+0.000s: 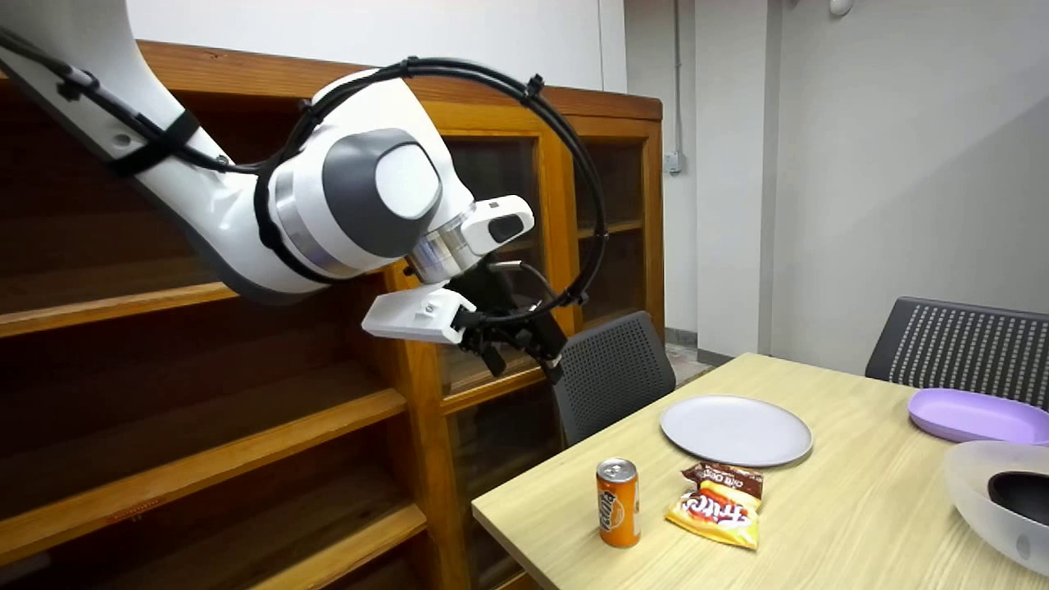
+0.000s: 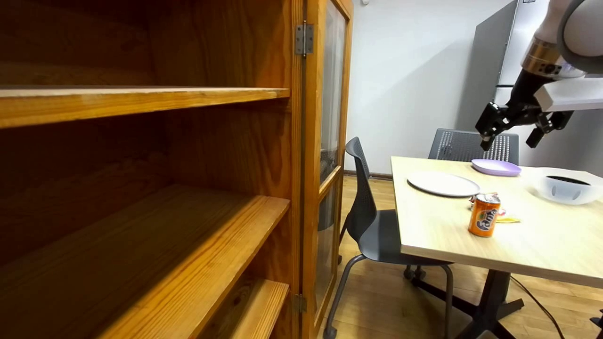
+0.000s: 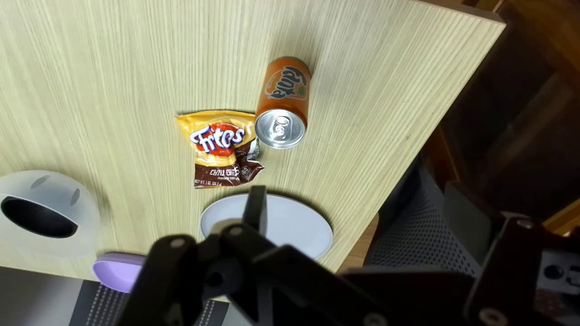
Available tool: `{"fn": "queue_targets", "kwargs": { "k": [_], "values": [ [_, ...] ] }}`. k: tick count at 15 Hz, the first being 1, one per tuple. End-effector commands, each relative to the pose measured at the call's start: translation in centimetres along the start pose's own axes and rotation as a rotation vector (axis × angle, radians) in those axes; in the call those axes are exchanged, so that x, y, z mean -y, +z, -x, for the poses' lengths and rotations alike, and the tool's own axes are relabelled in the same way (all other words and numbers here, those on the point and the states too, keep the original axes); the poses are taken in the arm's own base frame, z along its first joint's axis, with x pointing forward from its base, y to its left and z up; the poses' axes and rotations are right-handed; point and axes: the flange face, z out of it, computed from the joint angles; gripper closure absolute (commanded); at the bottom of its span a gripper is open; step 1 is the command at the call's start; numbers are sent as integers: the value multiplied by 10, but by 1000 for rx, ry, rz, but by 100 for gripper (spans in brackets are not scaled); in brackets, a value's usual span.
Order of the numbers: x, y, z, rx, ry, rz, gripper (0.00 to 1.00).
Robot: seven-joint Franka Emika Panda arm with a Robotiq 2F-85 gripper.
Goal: Put the orange can on the second shelf from the top
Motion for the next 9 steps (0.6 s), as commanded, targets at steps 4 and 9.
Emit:
{"fn": "queue_targets", "kwargs": {
  "k": [4, 9],
  "values": [
    [-10, 25, 6, -14, 40, -14, 0],
    [-26, 41, 9, 1, 67, -1, 0]
  ]
}}
